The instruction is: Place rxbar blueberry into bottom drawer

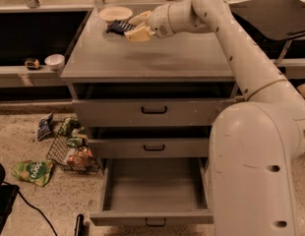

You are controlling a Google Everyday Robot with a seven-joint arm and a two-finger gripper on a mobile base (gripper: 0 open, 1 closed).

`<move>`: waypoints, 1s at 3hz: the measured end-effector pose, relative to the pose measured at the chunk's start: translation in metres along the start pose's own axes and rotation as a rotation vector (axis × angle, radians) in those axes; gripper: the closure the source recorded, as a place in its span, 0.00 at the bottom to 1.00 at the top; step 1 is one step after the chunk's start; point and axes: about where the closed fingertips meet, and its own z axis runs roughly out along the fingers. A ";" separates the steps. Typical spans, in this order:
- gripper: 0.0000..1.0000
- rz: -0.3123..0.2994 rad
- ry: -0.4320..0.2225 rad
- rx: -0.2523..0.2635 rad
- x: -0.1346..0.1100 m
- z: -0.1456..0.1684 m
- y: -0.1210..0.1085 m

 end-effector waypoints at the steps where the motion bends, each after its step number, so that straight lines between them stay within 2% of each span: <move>1: 1.00 -0.108 -0.048 -0.150 -0.026 -0.015 0.060; 2: 1.00 -0.162 -0.047 -0.263 -0.039 -0.035 0.120; 3: 1.00 -0.105 0.012 -0.390 -0.011 -0.042 0.183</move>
Offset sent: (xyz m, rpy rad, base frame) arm -0.2202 0.0105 0.0165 -0.1016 -0.0418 0.4532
